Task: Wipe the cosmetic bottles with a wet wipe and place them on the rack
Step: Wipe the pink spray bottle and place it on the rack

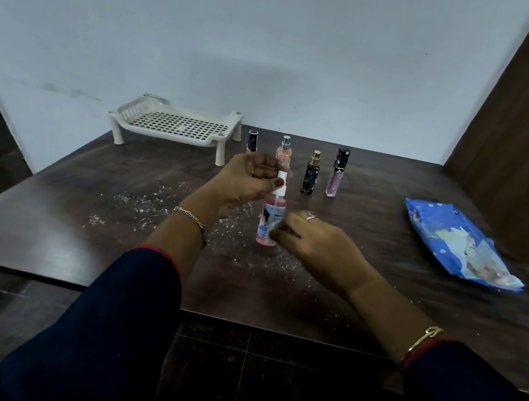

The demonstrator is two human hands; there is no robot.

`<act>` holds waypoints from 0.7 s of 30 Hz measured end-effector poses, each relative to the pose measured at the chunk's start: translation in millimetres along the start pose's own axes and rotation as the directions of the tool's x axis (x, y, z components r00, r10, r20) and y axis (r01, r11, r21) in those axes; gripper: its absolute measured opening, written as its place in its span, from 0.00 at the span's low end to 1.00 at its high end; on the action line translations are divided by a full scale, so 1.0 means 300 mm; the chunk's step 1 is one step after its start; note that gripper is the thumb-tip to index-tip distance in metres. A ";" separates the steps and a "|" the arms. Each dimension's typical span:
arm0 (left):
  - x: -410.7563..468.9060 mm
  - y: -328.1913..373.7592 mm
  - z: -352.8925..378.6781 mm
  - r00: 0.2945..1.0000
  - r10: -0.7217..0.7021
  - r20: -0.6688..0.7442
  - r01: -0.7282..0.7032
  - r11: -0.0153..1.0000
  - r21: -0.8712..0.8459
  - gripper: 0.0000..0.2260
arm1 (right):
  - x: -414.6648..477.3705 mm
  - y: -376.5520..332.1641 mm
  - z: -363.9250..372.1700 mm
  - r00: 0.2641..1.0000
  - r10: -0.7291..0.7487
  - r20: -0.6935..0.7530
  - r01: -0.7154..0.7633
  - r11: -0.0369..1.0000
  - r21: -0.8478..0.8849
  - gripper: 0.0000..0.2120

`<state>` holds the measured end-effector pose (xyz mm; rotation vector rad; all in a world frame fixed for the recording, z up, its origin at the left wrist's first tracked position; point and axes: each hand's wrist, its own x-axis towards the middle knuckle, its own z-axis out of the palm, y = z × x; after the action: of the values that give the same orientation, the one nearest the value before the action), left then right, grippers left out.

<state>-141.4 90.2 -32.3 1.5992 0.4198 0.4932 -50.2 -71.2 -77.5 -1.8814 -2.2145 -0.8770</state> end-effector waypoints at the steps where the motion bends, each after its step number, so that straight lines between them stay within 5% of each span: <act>1: -0.001 0.000 0.004 1.000 -0.002 0.001 0.002 1.000 0.005 0.12 | 0.009 -0.014 0.007 1.000 -0.031 -0.001 0.031 0.999 -0.017 0.14; 10: 0.013 -0.008 0.015 0.986 0.050 -0.157 -0.033 0.993 0.110 0.15 | 0.056 -0.040 0.062 0.972 -0.230 0.049 0.235 0.950 -0.203 0.10; 21: 0.002 -0.037 -0.039 0.980 0.012 -0.199 -0.027 0.997 -0.070 0.12 | 0.014 0.012 0.075 0.991 -0.123 0.044 0.124 0.992 -0.027 0.12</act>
<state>-147.0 101.4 -42.7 1.4906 0.5306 0.6788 -41.4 -56.2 -92.9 -1.8082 -2.3781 -0.9020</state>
